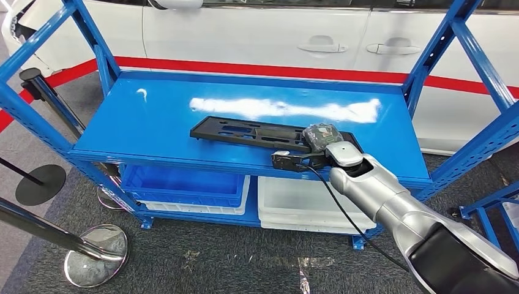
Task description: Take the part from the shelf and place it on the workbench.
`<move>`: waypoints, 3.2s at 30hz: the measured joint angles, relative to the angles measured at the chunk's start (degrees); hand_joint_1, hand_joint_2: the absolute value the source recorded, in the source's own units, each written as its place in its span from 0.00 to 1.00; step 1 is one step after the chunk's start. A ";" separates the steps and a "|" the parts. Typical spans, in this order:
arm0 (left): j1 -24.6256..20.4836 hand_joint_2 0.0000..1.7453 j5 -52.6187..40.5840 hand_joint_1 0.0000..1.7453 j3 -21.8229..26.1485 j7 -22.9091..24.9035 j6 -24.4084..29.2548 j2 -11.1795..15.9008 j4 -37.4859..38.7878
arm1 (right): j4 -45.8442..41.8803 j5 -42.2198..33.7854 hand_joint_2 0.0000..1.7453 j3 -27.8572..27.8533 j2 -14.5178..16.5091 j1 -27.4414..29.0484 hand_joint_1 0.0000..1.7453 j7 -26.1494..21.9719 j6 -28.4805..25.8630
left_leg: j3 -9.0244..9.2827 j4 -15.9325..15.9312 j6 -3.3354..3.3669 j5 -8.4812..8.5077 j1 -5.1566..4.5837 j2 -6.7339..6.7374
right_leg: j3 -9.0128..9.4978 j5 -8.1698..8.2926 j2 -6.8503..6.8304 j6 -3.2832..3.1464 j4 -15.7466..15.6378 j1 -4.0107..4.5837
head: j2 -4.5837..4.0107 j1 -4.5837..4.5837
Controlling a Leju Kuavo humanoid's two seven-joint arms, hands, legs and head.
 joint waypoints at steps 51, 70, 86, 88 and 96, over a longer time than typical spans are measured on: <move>0.15 1.00 1.11 0.00 0.03 -2.92 -1.86 0.05 0.00 | -43.29 8.50 1.00 -9.22 -7.74 -13.34 1.00 4.14 -5.02 | 0.06 -0.06 -0.02 0.02 0.00 0.09 | -0.06 0.00 0.16 0.00 -0.01 -0.01 | 0.00 0.00; 0.15 1.00 2.14 0.00 0.22 -3.44 -3.62 0.03 0.00 | -48.36 -2.77 1.00 -7.80 -7.99 -13.33 1.00 0.45 3.82 | 0.06 -0.11 -0.02 0.02 0.00 0.07 | -0.08 0.00 0.14 0.00 -0.01 -0.01 | 0.00 -0.01; 0.15 1.00 0.88 0.00 0.22 -3.73 -3.23 0.03 0.00 | -50.69 -1.79 1.00 -6.56 -9.81 -12.57 1.00 0.46 3.45 | 0.06 -0.12 -0.02 0.02 0.00 0.07 | -0.07 0.00 0.15 0.00 -0.01 -0.01 | 0.00 0.00; 0.15 1.00 0.88 0.00 0.22 -3.74 -3.23 0.03 0.00 | -50.84 -1.78 1.00 -6.52 -9.96 -12.53 1.00 0.47 3.45 | 0.06 -0.12 -0.02 0.02 0.00 0.07 | -0.07 0.00 0.15 0.00 -0.01 -0.01 | 0.00 0.00; 0.15 1.00 0.71 0.00 0.22 -3.75 -3.06 0.03 0.00 | -51.54 -1.26 1.00 -6.17 -10.54 -12.01 1.00 0.93 3.55 | 0.06 -0.09 -0.02 0.02 -0.02 0.07 | -0.07 0.00 0.15 0.00 -0.03 -0.05 | 0.00 0.01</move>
